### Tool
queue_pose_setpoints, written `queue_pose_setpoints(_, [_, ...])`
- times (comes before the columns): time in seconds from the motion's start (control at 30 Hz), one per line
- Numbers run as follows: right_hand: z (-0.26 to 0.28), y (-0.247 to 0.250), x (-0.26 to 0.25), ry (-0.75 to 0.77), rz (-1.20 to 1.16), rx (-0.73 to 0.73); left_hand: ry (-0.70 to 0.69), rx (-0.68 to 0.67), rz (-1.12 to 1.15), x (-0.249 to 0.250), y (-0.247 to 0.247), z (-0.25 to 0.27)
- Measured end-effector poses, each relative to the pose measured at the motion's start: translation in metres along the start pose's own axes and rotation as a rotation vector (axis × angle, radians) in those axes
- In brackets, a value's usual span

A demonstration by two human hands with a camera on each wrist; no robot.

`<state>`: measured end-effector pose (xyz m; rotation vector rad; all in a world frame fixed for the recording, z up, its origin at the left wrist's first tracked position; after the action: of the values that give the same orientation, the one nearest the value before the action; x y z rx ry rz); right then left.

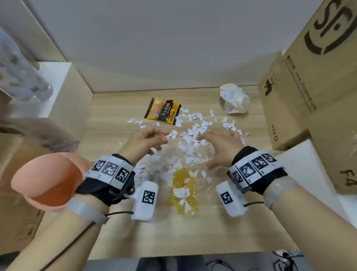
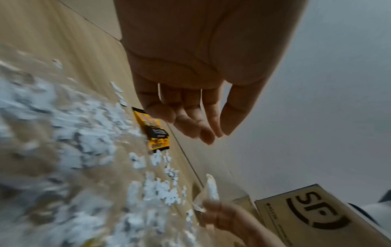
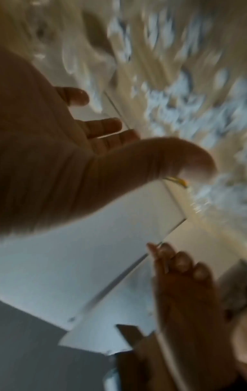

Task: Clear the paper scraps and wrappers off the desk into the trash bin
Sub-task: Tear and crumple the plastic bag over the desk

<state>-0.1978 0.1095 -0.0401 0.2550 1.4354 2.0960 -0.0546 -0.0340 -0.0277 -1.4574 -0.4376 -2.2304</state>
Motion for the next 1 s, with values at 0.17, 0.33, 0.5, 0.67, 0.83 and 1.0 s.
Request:
queue_pose_setpoints(0.17, [0.002, 0.008, 0.006, -0.093, -0.181, 0.307, -0.061, 0.147, -0.079, -0.021, 0.029, 0.010])
queue_pose_setpoints(0.33, [0.015, 0.066, -0.003, 0.064, -0.802, 0.591, -0.105, 0.092, -0.173, -0.004, 0.030, 0.016])
queue_pose_setpoints(0.5, [0.018, 0.095, -0.043, 0.204, -1.189, 0.648, -0.067, -0.189, 0.199, 0.028, -0.013, 0.015])
queue_pose_setpoints(0.67, [0.022, 0.082, -0.076, 0.231, -1.302, 0.469, -0.119, -0.274, 0.400, 0.047, -0.034, 0.011])
queue_pose_setpoints(0.83, [0.016, 0.069, -0.078, 0.262, -0.854, 0.358, -0.260, -0.068, 0.365, 0.063, -0.020, 0.009])
queue_pose_setpoints(1.0, [0.030, 0.069, -0.074, 0.402, -0.940, 0.168, -0.191, 0.118, 0.521, 0.062, 0.002, 0.003])
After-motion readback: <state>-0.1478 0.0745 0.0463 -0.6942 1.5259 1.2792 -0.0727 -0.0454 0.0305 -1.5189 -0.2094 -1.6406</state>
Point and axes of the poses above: each hand's wrist, its own z-axis away from the middle knuckle, its own y-axis out of the back of the hand, x = y × z, the point moved 7 cm from there along -z, towards the middle knuckle, and after that the axes turned 8 degrees about z, right-handed, at the moved point
